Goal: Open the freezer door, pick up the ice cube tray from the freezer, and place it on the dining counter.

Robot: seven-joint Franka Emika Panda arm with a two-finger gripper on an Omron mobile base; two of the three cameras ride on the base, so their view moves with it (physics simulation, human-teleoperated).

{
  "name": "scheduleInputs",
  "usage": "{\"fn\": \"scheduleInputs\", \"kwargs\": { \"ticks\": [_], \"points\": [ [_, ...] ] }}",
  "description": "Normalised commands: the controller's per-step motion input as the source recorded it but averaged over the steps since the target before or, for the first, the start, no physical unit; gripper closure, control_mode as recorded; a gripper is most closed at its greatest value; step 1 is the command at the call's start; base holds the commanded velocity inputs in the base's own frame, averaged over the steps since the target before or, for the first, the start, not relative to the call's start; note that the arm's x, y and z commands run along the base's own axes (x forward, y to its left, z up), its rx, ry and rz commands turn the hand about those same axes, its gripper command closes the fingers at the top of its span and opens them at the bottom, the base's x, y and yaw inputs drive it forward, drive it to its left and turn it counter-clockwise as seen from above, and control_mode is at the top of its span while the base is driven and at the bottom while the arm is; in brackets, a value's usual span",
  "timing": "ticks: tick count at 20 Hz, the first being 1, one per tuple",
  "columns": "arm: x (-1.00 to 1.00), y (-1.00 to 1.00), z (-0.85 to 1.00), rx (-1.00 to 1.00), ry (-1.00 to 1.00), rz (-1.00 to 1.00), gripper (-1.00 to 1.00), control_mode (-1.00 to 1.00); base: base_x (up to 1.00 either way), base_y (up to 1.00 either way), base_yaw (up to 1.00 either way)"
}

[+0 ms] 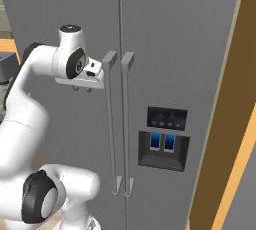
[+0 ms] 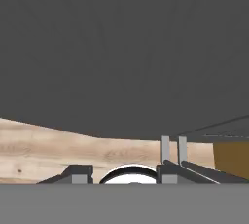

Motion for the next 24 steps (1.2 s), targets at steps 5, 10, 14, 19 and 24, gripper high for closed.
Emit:
{"fn": "scheduleInputs", "kwargs": {
  "ticks": [5, 10, 14, 19, 24],
  "points": [
    [-0.31, 0.02, 0.00, 0.00, 0.00, 0.00, -1.00, -1.00, 0.00, 0.00, 0.00],
    [-0.72, 0.00, 0.00, 0.00, 0.00, 0.00, -1.00, -1.00, 0.00, 0.00, 0.00],
    [-0.64, -0.03, 0.00, 0.00, -0.03, -0.02, -1.00, -1.00, 0.00, 0.00, 0.00],
    [-0.49, -0.12, -0.02, 0.00, 0.00, 0.00, -1.00, -1.00, 0.00, 0.00, 0.00],
    [-0.39, -0.14, -0.03, -0.01, 0.00, 0.00, -1.00, -1.00, 0.00, 0.00, 0.00]
  ]
}}
